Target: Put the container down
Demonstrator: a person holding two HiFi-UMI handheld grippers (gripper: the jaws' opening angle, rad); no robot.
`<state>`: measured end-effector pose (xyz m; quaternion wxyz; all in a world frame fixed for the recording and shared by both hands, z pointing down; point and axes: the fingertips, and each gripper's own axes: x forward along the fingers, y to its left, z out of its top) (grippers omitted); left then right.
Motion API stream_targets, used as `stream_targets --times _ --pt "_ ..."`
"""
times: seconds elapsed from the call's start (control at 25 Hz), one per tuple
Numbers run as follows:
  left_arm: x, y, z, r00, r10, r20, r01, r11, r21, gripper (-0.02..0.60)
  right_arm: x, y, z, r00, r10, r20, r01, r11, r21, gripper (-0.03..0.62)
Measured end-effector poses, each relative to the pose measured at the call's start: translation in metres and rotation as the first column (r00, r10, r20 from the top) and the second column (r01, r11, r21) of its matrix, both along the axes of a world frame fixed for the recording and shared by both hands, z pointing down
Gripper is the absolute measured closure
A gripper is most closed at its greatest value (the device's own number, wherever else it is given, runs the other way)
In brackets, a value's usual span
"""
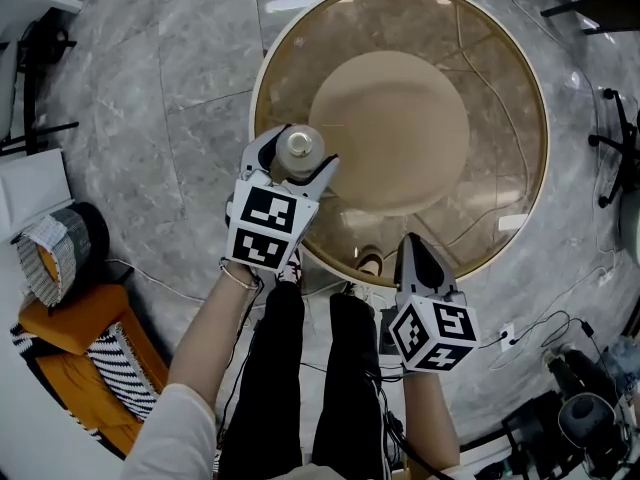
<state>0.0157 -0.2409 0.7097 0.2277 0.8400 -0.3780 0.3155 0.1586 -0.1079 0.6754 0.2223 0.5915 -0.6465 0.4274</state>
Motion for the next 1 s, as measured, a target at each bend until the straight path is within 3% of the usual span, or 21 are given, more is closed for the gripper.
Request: stream_targets --times 0.72,1.0 --pt "-0.002 0.002 0.008 1.000 0.024 0.015 -0.024 1.000 0.006 0.243 -0.012 -0.005 0.006 1.000 -0.021 0.002 0.021 0.999 -0.026 0.571" --pt "-0.005 0.005 0.008 0.999 0.028 0.034 -0.030 0.998 0.052 0.242 -0.015 -0.003 0.007 1.000 -0.019 0.004 0.019 0.999 -0.029 0.571"
